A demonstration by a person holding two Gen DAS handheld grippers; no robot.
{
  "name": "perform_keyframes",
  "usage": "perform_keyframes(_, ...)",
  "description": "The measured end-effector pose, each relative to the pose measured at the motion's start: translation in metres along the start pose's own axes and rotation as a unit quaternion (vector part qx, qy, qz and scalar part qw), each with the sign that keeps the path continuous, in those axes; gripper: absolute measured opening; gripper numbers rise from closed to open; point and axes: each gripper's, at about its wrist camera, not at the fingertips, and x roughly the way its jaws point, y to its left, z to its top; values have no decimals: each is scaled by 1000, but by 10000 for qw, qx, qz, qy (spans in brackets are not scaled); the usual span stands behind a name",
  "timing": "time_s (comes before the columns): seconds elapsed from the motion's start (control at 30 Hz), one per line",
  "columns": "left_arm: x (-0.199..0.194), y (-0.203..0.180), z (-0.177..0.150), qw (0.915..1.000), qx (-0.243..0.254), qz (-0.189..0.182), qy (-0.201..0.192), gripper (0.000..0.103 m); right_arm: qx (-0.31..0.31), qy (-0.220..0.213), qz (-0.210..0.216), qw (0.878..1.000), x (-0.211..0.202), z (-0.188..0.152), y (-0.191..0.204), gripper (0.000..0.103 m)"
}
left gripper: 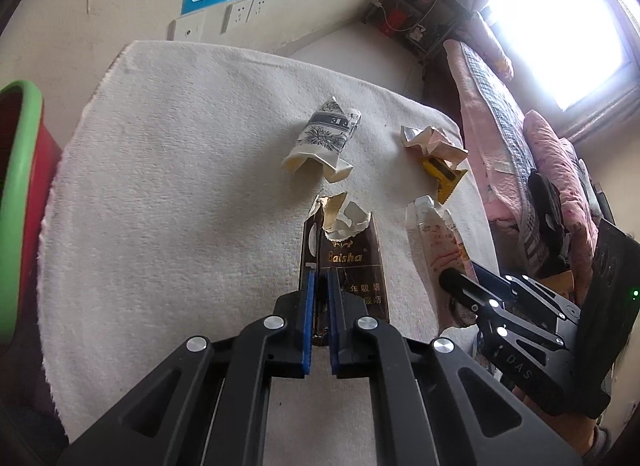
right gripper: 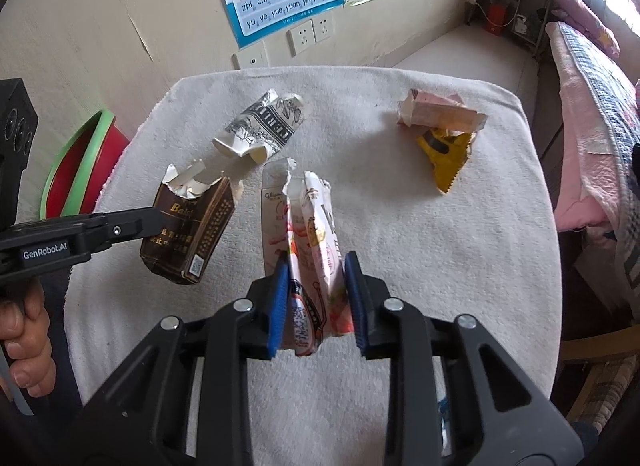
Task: Collect trash
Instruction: 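Grasp the brown Baisha box with the left gripper while the right gripper grasps the white-pink carton, then carry both boxes over the red bucket and open both grippers to drop them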
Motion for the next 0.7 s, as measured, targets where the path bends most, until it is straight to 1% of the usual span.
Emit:
perform_keyframes(0.43,-43,11,-6,9993,51,132,-346,3,-186,-239,16,9995,-22,5,20,27)
perform_keyframes(0.7,-63,20,-9,9985,70,211,-505,3,-280,-358,48,9990,-28,9,36,27)
